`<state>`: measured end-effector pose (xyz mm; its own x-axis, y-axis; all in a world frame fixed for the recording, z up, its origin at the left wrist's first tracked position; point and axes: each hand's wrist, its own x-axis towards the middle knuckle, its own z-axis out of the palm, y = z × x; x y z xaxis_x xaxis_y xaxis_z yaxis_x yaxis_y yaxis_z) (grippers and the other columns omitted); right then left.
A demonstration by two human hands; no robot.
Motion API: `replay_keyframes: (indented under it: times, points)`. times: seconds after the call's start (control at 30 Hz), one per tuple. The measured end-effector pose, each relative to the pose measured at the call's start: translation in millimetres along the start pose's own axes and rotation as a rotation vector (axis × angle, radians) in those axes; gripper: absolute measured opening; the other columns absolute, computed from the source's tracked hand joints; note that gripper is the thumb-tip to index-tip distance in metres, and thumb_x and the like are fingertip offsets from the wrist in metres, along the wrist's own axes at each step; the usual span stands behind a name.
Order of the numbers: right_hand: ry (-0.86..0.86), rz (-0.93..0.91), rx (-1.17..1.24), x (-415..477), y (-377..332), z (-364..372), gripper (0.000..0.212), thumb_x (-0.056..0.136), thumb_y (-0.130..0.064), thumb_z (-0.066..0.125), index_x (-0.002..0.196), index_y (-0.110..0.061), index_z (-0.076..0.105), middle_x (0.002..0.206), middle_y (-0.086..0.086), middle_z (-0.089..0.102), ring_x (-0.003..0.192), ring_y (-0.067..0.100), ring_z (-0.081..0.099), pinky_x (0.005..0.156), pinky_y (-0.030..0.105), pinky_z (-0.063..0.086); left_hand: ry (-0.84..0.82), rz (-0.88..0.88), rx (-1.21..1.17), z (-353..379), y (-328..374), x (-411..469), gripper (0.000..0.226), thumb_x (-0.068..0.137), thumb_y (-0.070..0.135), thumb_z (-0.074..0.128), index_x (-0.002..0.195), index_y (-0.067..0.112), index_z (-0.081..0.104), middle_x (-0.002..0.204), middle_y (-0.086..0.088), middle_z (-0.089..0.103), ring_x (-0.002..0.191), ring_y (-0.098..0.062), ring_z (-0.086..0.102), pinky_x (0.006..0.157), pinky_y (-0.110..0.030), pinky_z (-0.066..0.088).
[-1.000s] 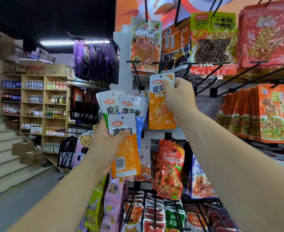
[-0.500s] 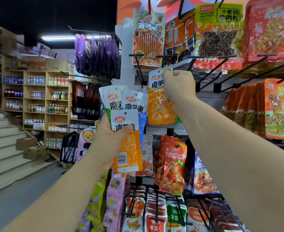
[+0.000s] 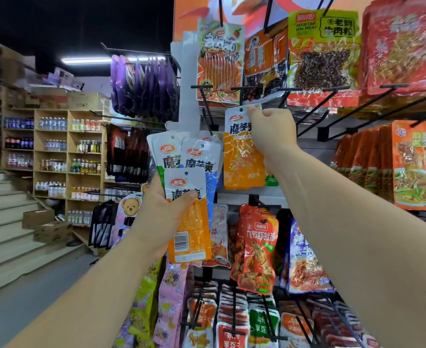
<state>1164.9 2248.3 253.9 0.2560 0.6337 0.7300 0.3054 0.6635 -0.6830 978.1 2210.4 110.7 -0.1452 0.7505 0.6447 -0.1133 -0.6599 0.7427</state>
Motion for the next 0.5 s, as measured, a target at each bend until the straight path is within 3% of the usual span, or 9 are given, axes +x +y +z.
replay_keyframes:
  times: [0.23, 0.37, 0.43, 0.5]
  points:
    - [0.027, -0.03, -0.186, 11.5, 17.5, 4.1, 0.059, 0.102, -0.038, 0.06, 0.055, -0.019, 0.031, 0.05, -0.002, 0.024, 0.049, 0.018, 0.022, 0.051, 0.032, 0.018, -0.02, -0.001, 0.022, 0.8, 2.7, 1.5, 0.045, 0.097, 0.003, 0.067, 0.123, 0.038, 0.059, 0.117, 0.003, 0.076, 0.11, -0.03, 0.072, 0.09, -0.054, 0.06]
    - [-0.026, 0.001, -0.346, 22.9, 29.7, 8.1, 0.054, 0.104, -0.037, 0.057, 0.059, -0.015, 0.038, 0.054, 0.001, 0.035, 0.051, 0.02, 0.033, 0.048, 0.032, 0.023, -0.022, 0.009, 0.021, -0.3, 1.4, 1.2, 0.045, 0.098, 0.002, 0.066, 0.123, 0.038, 0.058, 0.112, 0.008, 0.077, 0.103, -0.022, 0.074, 0.082, -0.043, 0.061]
    - [-0.084, -0.004, -0.46, 27.1, 38.5, 10.0, 0.039, 0.104, -0.036, 0.057, 0.076, -0.009, 0.055, 0.067, 0.004, 0.053, 0.066, 0.026, 0.054, 0.054, 0.03, 0.033, -0.023, 0.008, 0.024, -0.5, 0.4, 1.3, 0.045, 0.098, 0.002, 0.066, 0.125, 0.036, 0.058, 0.112, 0.008, 0.077, 0.103, -0.022, 0.074, 0.082, -0.042, 0.061]
    - [-0.104, -0.031, -0.553, 26.1, 44.9, 8.7, 0.03, 0.102, -0.036, 0.059, 0.104, -0.006, 0.062, 0.089, 0.006, 0.061, 0.089, 0.028, 0.06, 0.062, 0.031, 0.039, -0.019, 0.008, 0.017, -0.7, -0.7, 1.2, 0.044, 0.098, 0.002, 0.066, 0.126, 0.034, 0.058, 0.111, 0.007, 0.078, 0.102, -0.022, 0.075, 0.078, -0.041, 0.061]
